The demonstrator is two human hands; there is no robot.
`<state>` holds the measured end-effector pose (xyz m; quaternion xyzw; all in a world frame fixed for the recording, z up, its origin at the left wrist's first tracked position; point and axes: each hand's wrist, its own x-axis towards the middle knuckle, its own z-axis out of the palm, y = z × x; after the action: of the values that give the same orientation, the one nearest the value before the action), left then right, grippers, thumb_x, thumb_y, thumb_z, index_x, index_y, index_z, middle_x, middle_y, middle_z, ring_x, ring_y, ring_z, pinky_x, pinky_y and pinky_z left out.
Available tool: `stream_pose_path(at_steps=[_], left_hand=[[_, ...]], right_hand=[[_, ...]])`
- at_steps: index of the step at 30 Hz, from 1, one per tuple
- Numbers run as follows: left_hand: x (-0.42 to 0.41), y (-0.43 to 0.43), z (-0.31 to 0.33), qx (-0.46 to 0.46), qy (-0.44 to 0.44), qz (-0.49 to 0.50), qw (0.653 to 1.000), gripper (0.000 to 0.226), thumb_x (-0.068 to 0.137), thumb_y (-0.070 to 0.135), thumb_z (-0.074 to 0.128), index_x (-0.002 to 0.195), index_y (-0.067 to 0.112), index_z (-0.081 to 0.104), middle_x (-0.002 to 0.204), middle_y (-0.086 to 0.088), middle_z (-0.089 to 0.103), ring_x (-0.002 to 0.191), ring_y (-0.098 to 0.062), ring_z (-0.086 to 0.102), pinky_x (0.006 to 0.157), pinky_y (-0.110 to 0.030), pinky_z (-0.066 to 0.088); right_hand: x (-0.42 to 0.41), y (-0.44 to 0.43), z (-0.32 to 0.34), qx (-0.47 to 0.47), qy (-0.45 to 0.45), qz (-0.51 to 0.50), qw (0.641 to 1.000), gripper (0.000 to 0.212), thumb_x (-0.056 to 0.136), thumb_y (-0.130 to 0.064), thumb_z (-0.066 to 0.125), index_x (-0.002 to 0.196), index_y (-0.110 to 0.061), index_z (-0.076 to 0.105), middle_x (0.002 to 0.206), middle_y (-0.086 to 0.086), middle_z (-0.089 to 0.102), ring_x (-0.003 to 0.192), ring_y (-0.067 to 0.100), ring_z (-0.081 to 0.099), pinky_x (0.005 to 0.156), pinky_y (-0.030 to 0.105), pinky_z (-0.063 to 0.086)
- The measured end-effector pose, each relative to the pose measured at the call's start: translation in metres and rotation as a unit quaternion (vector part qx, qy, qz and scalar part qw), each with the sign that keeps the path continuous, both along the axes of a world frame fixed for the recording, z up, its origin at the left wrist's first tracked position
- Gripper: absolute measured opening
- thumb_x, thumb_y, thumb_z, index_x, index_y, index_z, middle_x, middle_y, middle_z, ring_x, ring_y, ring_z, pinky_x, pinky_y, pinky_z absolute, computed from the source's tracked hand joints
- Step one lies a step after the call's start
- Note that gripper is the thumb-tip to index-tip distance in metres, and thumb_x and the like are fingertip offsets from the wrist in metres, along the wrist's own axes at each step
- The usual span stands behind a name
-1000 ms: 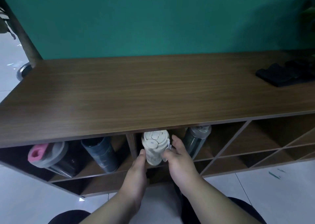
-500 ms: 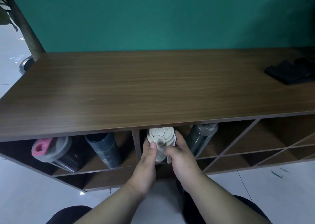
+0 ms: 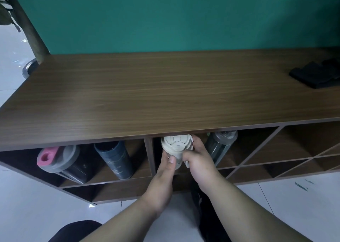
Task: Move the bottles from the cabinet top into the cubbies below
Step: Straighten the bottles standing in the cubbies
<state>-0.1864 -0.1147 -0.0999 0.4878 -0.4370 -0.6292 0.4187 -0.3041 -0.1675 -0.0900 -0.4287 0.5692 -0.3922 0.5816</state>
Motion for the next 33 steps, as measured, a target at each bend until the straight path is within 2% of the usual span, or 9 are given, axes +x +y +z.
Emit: stream_pose_path(at_steps=[7, 10, 15, 18, 22, 25, 27, 29, 33], left_hand=[[0.005, 0.0, -0.005, 0.034, -0.022, 0.016, 0.999, 0.049, 0.088, 0.063, 0.03, 0.136, 0.054, 0.035, 0.13, 0.046, 0.049, 0.116, 0.034, 0.042, 0.118, -0.026, 0.029], [0.016, 0.008, -0.008, 0.083, -0.028, 0.024, 0.996, 0.057, 0.088, 0.077, 0.039, 0.135, 0.046, 0.049, 0.141, 0.031, 0.053, 0.133, 0.01, 0.046, 0.126, -0.037, 0.022], [0.055, 0.032, -0.004, 0.142, -0.068, 0.088, 0.984, 0.069, 0.085, 0.077, 0.051, 0.137, 0.032, 0.06, 0.144, 0.01, 0.062, 0.134, -0.009, 0.053, 0.122, -0.044, 0.031], [0.091, 0.046, 0.004, 0.156, -0.041, 0.161, 0.974, 0.062, 0.096, 0.059, 0.049, 0.147, 0.023, 0.052, 0.143, 0.005, 0.061, 0.132, -0.011, 0.054, 0.121, -0.044, 0.032], [0.124, 0.05, 0.015, 0.09, -0.064, 0.249, 0.962, 0.104, 0.067, 0.092, 0.046, 0.155, 0.038, 0.038, 0.157, 0.012, 0.048, 0.144, -0.014, 0.043, 0.123, -0.049, 0.027], [0.135, 0.047, 0.03, 0.054, -0.034, 0.272, 0.96, 0.071, 0.087, 0.083, 0.036, 0.144, 0.042, 0.05, 0.148, 0.023, 0.055, 0.136, 0.004, 0.048, 0.12, -0.038, 0.034], [0.133, 0.042, 0.037, 0.057, -0.033, 0.25, 0.966, 0.034, 0.107, 0.053, 0.025, 0.107, 0.048, 0.059, 0.098, 0.039, 0.074, 0.097, 0.025, 0.063, 0.095, -0.018, 0.046], [0.131, 0.04, 0.046, 0.05, -0.026, 0.232, 0.971, 0.04, 0.11, 0.039, 0.018, 0.094, 0.048, 0.053, 0.069, 0.047, 0.067, 0.075, 0.03, 0.061, 0.079, -0.01, 0.05], [0.138, 0.033, 0.025, 0.046, -0.054, 0.204, 0.976, 0.046, 0.107, 0.048, 0.019, 0.12, 0.046, 0.063, 0.108, 0.032, 0.076, 0.102, 0.02, 0.065, 0.081, -0.005, 0.05]], right_hand=[[0.001, 0.006, 0.002, 0.008, 0.006, -0.001, 1.0, 0.064, 0.067, -0.004, 0.057, 0.128, -0.026, 0.058, 0.113, -0.01, 0.073, 0.101, 0.005, 0.068, 0.082, 0.021, 0.046], [0.009, 0.023, 0.006, 0.088, 0.099, -0.014, 0.991, 0.072, 0.076, -0.009, 0.061, 0.143, -0.027, 0.04, 0.126, -0.015, 0.057, 0.115, 0.017, 0.058, 0.092, 0.027, 0.04], [0.044, 0.053, 0.016, 0.187, 0.194, 0.164, 0.949, 0.029, 0.066, -0.028, 0.061, 0.094, -0.024, 0.064, 0.094, -0.001, 0.068, 0.086, 0.016, 0.062, 0.078, 0.031, 0.05], [0.076, 0.056, 0.01, 0.111, 0.15, 0.202, 0.961, 0.053, 0.067, -0.026, 0.061, 0.119, -0.03, 0.064, 0.124, -0.007, 0.069, 0.106, 0.014, 0.063, 0.098, 0.038, 0.049], [0.116, 0.053, 0.013, 0.058, 0.081, 0.203, 0.974, 0.097, 0.063, -0.026, 0.058, 0.155, -0.033, 0.027, 0.156, -0.01, 0.038, 0.137, 0.01, 0.042, 0.115, 0.037, 0.033], [0.134, 0.048, 0.01, 0.026, 0.058, 0.183, 0.981, 0.1, 0.062, -0.022, 0.057, 0.156, -0.03, 0.024, 0.144, -0.015, 0.046, 0.123, 0.001, 0.05, 0.111, 0.032, 0.035], [0.141, 0.045, 0.007, 0.016, 0.063, 0.178, 0.982, 0.097, 0.063, -0.023, 0.058, 0.155, -0.03, 0.028, 0.135, -0.019, 0.053, 0.114, -0.002, 0.054, 0.101, 0.025, 0.038], [0.144, 0.044, 0.004, 0.006, 0.07, 0.177, 0.982, 0.095, 0.066, -0.026, 0.058, 0.156, -0.028, 0.028, 0.148, -0.012, 0.05, 0.129, 0.005, 0.049, 0.108, 0.029, 0.037], [0.143, 0.041, -0.001, 0.014, 0.075, 0.174, 0.982, 0.095, 0.066, -0.027, 0.056, 0.156, -0.028, 0.028, 0.15, -0.011, 0.046, 0.134, 0.007, 0.045, 0.114, 0.034, 0.036]])
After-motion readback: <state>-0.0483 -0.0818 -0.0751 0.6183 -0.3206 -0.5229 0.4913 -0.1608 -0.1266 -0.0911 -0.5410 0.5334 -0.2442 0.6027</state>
